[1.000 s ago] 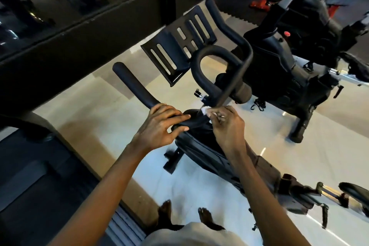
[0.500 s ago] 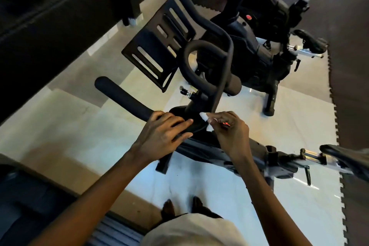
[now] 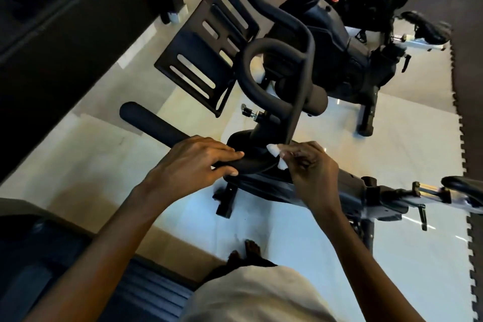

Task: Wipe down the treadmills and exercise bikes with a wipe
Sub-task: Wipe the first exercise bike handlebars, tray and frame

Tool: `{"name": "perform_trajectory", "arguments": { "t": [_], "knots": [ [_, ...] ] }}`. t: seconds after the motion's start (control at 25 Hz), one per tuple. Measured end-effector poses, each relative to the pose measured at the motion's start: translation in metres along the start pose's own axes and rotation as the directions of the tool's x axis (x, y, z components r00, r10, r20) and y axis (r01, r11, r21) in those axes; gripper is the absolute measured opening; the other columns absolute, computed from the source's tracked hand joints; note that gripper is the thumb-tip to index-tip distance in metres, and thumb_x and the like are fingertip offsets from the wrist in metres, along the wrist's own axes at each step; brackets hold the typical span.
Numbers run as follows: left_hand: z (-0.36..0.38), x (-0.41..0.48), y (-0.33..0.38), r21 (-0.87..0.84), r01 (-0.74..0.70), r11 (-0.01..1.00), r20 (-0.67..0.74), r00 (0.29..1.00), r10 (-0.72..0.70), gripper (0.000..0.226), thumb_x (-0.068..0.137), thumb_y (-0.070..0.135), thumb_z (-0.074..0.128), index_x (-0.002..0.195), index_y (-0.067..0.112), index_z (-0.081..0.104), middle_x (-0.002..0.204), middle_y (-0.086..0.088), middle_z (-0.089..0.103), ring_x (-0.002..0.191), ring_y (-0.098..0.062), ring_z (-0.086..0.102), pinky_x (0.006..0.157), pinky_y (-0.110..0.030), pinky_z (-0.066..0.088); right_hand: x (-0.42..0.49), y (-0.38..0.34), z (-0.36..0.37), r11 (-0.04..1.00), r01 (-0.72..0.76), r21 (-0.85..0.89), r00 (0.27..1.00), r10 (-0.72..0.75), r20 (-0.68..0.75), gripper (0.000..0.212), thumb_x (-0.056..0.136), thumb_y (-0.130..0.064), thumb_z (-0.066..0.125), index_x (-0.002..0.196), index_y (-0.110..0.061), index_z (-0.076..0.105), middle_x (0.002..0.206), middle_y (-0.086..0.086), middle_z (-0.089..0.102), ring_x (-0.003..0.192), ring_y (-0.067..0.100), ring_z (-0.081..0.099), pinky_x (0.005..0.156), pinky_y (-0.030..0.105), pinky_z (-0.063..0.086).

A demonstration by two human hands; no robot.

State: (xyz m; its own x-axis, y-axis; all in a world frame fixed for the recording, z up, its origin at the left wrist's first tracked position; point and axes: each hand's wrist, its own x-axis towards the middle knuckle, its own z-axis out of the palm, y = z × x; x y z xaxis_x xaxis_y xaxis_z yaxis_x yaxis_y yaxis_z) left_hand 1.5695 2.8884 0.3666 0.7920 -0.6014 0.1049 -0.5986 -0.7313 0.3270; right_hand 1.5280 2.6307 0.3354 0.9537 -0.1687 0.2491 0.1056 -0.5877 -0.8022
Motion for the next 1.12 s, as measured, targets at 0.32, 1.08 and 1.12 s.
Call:
{"name": "perform_trajectory", "arguments": {
  "t": [0.32,1.08,1.12],
  "knots": [
    [-0.033,0.006,-0.016,0.173,-0.199,0.964,0.084,0.979,0.187,0.046,0.086,0.04,0.076,0.129,0.028,0.068,0.112,0.007,0.075,0.096,-0.02,0.071,0.081,-0.036,0.054,-0.025,-0.018,0.012,0.995,-0.101,0.016,0.994,0.1,0.047,0.007,0.089,-0.019,0.076,0.095,-0.022,0.077,0.099,-0.005,0.072,0.09,0.007,0.069,0.08,0.032,0.058],
    [-0.09,0.013,-0.101,0.117,-0.662,0.741,0.074,0.749,0.658,0.029,0.072,0.033,0.085,0.092,0.014,0.077,0.078,-0.003,0.071,0.06,-0.024,0.066,0.05,-0.032,0.052,-0.041,-0.099,0.075,0.902,-0.427,-0.063,0.858,0.383,-0.343,0.006,0.088,-0.03,0.077,0.091,-0.025,0.078,0.087,-0.008,0.073,0.08,0.006,0.07,0.073,0.022,0.056],
    [-0.089,0.014,-0.101,0.108,-0.657,0.747,0.07,0.754,0.653,0.027,0.074,0.032,0.085,0.092,0.014,0.077,0.078,-0.003,0.071,0.06,-0.024,0.066,0.049,-0.032,0.052,-0.044,-0.103,0.079,0.907,-0.414,-0.083,0.875,0.371,-0.312,0.006,0.089,-0.028,0.077,0.093,-0.024,0.078,0.085,-0.007,0.073,0.079,0.006,0.07,0.072,0.019,0.055]
  ]
}}
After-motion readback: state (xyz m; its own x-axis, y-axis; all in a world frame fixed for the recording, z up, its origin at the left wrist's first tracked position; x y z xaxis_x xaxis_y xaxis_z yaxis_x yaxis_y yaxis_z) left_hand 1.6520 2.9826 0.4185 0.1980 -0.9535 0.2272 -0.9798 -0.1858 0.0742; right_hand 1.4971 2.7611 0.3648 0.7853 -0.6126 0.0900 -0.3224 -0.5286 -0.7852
